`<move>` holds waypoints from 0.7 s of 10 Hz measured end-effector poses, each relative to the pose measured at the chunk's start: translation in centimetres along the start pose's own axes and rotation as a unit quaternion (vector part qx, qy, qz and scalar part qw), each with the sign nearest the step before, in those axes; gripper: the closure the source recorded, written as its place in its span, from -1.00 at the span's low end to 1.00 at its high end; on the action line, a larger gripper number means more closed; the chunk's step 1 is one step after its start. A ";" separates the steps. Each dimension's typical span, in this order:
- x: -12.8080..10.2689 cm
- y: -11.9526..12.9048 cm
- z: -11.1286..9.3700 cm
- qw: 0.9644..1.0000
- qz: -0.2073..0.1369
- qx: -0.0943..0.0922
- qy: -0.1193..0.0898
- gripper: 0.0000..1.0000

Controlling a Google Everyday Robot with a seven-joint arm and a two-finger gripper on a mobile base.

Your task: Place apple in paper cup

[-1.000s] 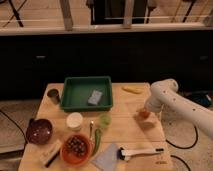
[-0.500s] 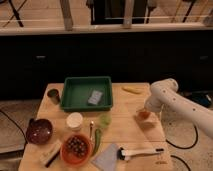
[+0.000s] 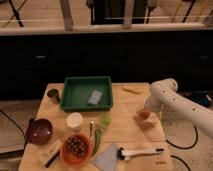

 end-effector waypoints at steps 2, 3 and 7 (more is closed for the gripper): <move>0.2 -0.6 0.5 1.000 -0.001 0.007 0.002 -0.60; 0.3 -1.1 0.8 1.000 -0.004 0.010 0.003 -0.60; 0.9 -1.1 1.4 1.000 0.000 0.014 0.010 -0.60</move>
